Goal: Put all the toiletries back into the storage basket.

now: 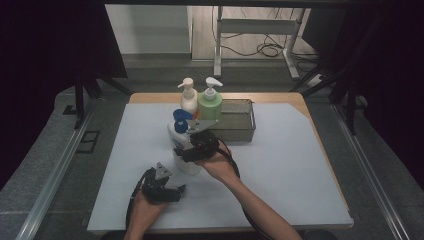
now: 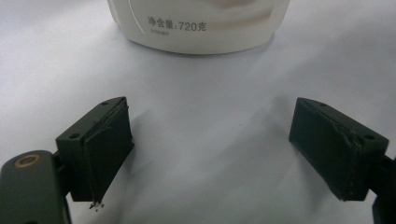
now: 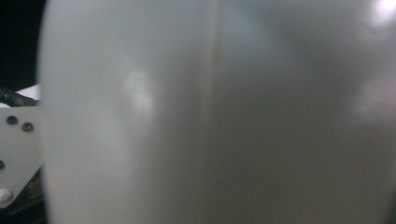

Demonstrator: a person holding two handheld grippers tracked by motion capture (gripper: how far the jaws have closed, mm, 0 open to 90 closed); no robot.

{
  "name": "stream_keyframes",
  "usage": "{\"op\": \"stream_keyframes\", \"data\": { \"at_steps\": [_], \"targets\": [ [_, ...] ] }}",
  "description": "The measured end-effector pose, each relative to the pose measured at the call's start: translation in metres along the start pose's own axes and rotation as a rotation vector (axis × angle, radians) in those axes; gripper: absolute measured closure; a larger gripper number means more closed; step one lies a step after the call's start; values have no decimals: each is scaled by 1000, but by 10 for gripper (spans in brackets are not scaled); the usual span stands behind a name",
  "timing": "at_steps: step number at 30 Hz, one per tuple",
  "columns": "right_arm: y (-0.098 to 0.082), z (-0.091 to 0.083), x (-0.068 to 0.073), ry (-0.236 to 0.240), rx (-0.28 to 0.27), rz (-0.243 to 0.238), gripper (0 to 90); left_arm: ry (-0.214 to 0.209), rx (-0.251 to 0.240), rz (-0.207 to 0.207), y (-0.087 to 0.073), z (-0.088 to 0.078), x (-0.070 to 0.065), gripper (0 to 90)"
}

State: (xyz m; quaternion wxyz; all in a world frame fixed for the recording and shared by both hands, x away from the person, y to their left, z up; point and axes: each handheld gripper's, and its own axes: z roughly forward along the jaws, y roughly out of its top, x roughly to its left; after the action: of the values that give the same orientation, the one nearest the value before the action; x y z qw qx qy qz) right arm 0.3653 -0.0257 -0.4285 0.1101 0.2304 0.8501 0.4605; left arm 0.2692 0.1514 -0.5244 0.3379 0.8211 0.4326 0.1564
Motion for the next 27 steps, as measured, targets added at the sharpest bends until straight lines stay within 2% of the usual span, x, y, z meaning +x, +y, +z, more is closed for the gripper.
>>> {"op": "stream_keyframes", "data": {
  "at_steps": [4, 10, 15, 27],
  "targets": [
    [2, 1, 1, 4, 7, -8, 343, -1, -1, 0, 0, 0, 0, 127],
    [5, 0, 6, -32, 30, -24, 362, -1, -1, 0, 0, 0, 0, 127],
    [7, -3, 6, -22, 41, -33, 367, -1, -1, 0, 0, 0, 0, 127],
    [21, -31, 10, -4, 18, -75, 369, -1, -2, -3, 0, 0, 0, 127]
  ]
}}
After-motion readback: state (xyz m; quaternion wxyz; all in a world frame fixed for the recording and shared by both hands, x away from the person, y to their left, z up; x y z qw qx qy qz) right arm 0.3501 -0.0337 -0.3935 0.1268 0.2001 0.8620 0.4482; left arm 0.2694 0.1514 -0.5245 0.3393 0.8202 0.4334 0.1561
